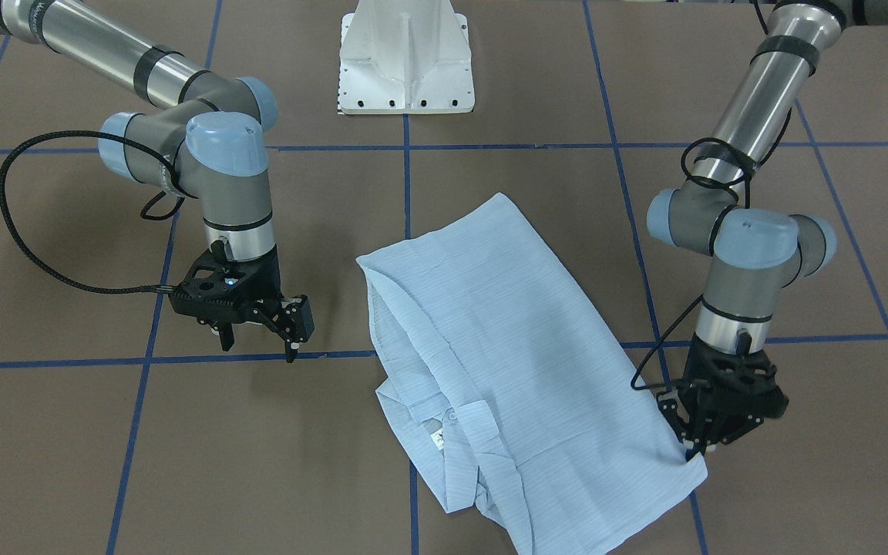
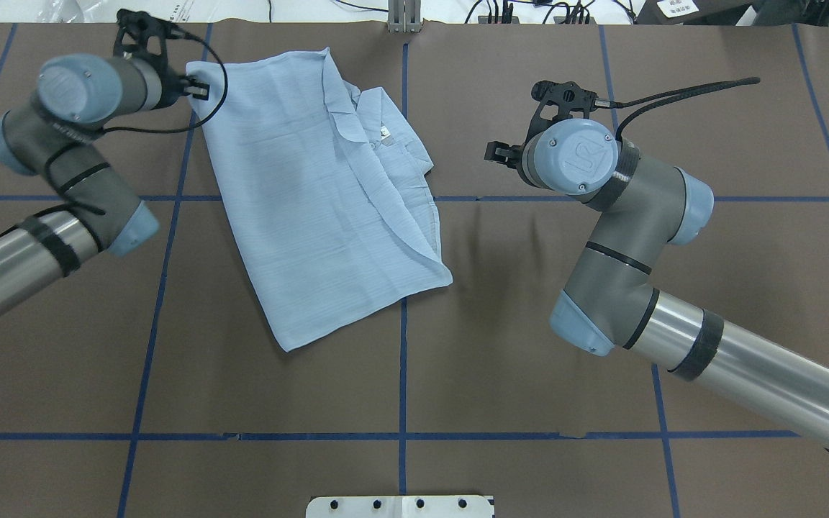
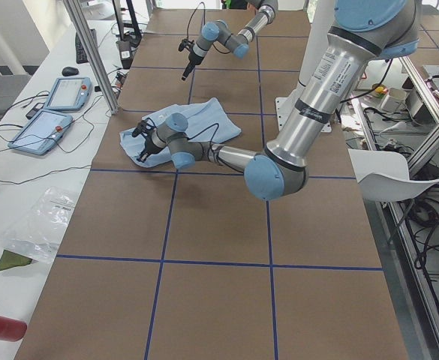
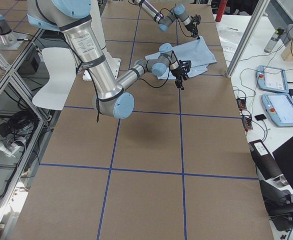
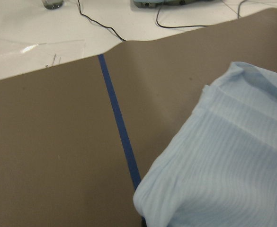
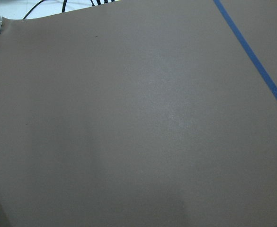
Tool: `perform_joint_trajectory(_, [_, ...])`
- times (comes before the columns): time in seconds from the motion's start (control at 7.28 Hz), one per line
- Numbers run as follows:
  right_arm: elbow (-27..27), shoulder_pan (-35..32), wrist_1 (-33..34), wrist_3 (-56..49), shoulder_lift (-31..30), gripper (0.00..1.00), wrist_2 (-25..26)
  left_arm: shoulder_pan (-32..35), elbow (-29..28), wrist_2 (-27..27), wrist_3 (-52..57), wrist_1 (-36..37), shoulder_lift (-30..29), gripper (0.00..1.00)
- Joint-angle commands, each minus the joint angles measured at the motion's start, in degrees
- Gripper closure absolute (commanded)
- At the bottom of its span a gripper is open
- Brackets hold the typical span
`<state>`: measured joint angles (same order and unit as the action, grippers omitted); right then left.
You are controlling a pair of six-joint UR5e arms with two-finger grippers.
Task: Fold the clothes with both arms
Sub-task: 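Drag the shirt with the left gripper farther from the robot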
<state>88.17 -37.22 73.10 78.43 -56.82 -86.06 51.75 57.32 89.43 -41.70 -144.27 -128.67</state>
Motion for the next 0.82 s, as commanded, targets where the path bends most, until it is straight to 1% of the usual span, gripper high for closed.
perform_joint_trajectory(0.0, [1.6,1.0,0.0,0.5,0.0,0.0,0.0,0.9,-10.2,-2.8,-0.2,0.0,-9.7,1.0])
perform_joint_trajectory(0.14, [2.2,1.4,0.1,1.4,0.0,0.0,0.0,1.7,-9.9,-2.5,0.5,-0.5,-9.1,0.75])
perform_joint_trajectory(0.27, [2.8,1.8,0.4,2.6,0.7,0.0,0.0,1.7,-6.5,-2.2,0.6,-0.6,-6.6,0.01])
perform_joint_trajectory(0.41, [2.6,2.5,1.1,4.7,2.8,0.0,-0.1,2.1,-1.0,1.8,4.0,-0.4,-4.2,0.0])
perform_joint_trajectory(0.55, [2.4,3.2,4.2,5.8,5.6,0.0,-0.1,4.1,1.5,8.9,7.0,-0.6,-2.2,0.0])
perform_joint_trajectory(0.69, [2.2,4.1,10.9,5.8,9.9,0.0,0.0,4.3,5.0,11.9,7.0,-0.7,0.5,0.0])
